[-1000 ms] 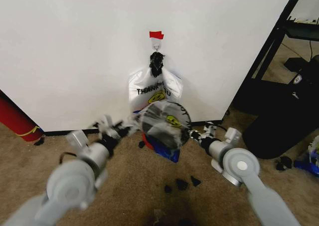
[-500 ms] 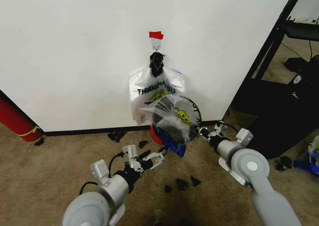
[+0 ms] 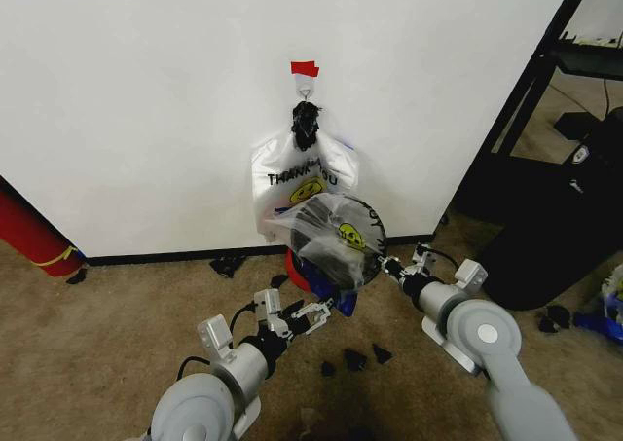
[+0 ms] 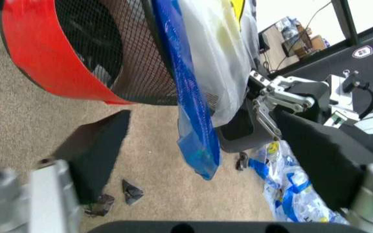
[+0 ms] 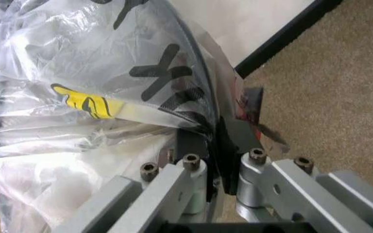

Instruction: Pick up the garbage bag from the wall and place it over the trash bin.

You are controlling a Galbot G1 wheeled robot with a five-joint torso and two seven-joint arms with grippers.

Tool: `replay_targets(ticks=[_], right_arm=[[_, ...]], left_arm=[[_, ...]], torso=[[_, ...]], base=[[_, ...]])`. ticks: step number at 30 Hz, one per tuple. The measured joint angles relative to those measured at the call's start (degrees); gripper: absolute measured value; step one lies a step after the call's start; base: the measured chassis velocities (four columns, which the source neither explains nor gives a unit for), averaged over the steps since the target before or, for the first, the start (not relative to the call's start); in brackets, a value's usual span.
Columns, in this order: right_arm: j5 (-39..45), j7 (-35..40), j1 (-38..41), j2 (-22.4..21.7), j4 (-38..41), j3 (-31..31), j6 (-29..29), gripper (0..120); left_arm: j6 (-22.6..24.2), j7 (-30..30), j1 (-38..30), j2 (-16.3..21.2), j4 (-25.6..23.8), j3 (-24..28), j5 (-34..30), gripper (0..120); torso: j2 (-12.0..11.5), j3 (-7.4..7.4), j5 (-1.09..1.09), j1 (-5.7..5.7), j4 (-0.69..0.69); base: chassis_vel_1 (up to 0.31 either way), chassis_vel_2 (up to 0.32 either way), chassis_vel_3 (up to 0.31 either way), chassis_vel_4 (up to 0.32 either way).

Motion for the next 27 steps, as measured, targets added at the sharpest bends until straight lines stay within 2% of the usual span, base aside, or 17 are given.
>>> replay_targets(ticks=[5,7,13,15,21,24,27], right_arm=[[-0.3,-0.2,0.4,0.3,0.0,-0.2,0.0,1],[-0.3,-0.2,0.4,0.3,0.0,-0.2,0.0,1],[-1.4,-0.7,-0.2,0.3,0.5,-0.2,-0.2,1],[-1.5,-0.7,-0.3,0.3,0.6,-0.1,-0.2,1],[-1.7,-0.7,-1.1,-0.3,0.6,0.3,-0.3,1],[-1.8,-0.8,-1.2,-0.4,0.5,0.3,-0.3,1],[-1.7,-0.8,-1.1,-0.8,0.4,0.3,-0.3,1]], left_arm=[[-0.4,-0.6,0.0,0.2,0.6,0.2,0.4,64],[-0.6,-0.7,-0.1,0.4,0.6,0.2,0.4,61],[-1.3,-2.3,-2.1,0.7,0.3,2.2,0.8,34],[-1.4,-2.5,-2.4,0.7,0.2,2.4,0.8,32],[-1.9,-2.7,-2.1,1.1,-0.2,2.6,1.1,5],[-2.0,-2.7,-1.9,1.0,-0.2,2.6,1.3,0],[-2.0,-2.7,-1.7,0.9,-0.2,2.7,1.5,0]], torso=[[0.0,0.0,-0.01,0.0,0.0],[0.0,0.0,0.0,0.0,0.0],[0.0,0.0,0.0,0.0,-0.01],[0.0,0.0,0.0,0.0,-0.01],[0.0,0.0,0.0,0.0,0.0],[0.0,0.0,0.0,0.0,0.0],[0.0,0.0,0.0,0.0,0.0]], base=[[0.0,0.0,0.0,0.0],[0.0,0.0,0.0,0.0],[0.0,0.0,0.0,0.0],[0.0,0.0,0.0,0.0],[0.0,0.0,0.0,0.0],[0.0,0.0,0.0,0.0],[0.0,0.0,0.0,0.0]])
